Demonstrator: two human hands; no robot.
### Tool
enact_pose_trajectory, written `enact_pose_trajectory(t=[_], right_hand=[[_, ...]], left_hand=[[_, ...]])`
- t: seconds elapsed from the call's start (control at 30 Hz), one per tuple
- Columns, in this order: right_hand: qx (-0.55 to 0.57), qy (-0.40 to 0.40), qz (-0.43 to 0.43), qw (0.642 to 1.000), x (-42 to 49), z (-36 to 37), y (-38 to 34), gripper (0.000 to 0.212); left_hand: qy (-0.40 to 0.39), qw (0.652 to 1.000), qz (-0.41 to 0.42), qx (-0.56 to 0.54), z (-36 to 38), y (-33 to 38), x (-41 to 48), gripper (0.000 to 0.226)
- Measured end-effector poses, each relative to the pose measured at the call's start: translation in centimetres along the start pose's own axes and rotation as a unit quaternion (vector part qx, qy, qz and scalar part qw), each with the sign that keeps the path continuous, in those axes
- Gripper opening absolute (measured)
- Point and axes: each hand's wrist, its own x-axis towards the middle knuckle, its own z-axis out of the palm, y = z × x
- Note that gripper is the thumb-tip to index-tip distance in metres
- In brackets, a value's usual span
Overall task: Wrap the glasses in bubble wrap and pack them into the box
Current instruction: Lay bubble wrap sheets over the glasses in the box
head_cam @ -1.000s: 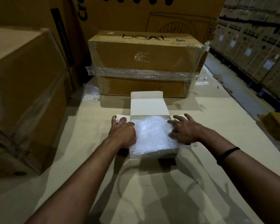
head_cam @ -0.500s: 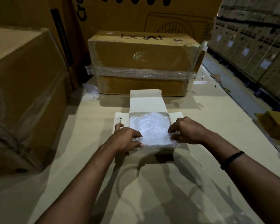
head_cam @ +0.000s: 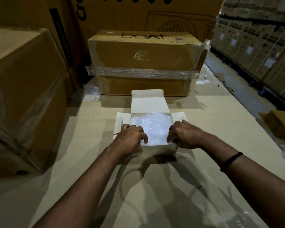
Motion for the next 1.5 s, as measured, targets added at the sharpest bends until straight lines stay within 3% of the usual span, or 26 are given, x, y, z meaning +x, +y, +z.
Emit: enact_pose_trajectory(t=[0.13,0.3,0.47,0.63,0.7,0.83,0.97,1.13,1.2,1.3,1.4,1.5], right_hand=[[0.075,-0.059,0.03,0.995,-0.1,-1.1,0.4,0.048],[0.047,-0.027,0.023,0.998,-0.2,-1.7,0.1,0.031],[-0.025,-0.003,0.029,0.999,0.2,-0.6,-1.6,0.032],[0.092,0.018,0.091,0.991,0.5,-0.8,-0.6,0.019],[0.159,0.024,0.138,0.977,0.4,-1.6,0.1,0.02],[0.111,-0.084,0.151,0.979,0.1,-2.3,0.6,0.027],[0.05,-0.078,0.151,0.984,0.9,-1.3,0.3,0.005],[-0.074,-0.006,0.164,0.984,0.8,-1.6,0.1,0.055],[-0.052,0.011,0.179,0.982,0.8,-2.0,0.6,0.071],[-0.042,-0.027,0.193,0.98,1.3,-1.9,0.9,0.092],[-0.059,-0.069,0.203,0.975,2.1,-1.0,0.5,0.093],[-0.064,-0.09,0.212,0.971,2.7,-0.4,0.1,0.094]], left_hand=[[-0.057,0.996,-0.026,-0.066,-1.0,-0.1,-0.1,0.037],[-0.105,0.993,-0.037,-0.048,-0.7,0.4,-0.6,0.033],[-0.169,0.98,-0.093,-0.046,-0.9,0.7,0.7,0.024],[-0.025,0.986,-0.136,-0.09,-0.3,1.2,2.4,0.044],[-0.052,0.989,-0.122,-0.067,-0.1,2.0,2.9,0.035],[-0.087,0.991,-0.106,-0.005,-0.1,2.7,4.0,0.023],[-0.115,0.986,-0.106,0.049,0.0,3.3,5.1,0.025],[-0.094,0.989,-0.114,-0.01,-0.4,2.7,4.6,0.022],[-0.044,0.99,-0.125,-0.044,-1.3,1.4,4.2,0.018],[-0.029,0.991,-0.124,0.051,-2.4,0.1,3.7,0.027],[-0.107,0.975,-0.126,0.147,-2.1,0.5,3.5,0.035],[-0.113,0.97,-0.119,0.18,-0.8,0.9,3.6,0.029]])
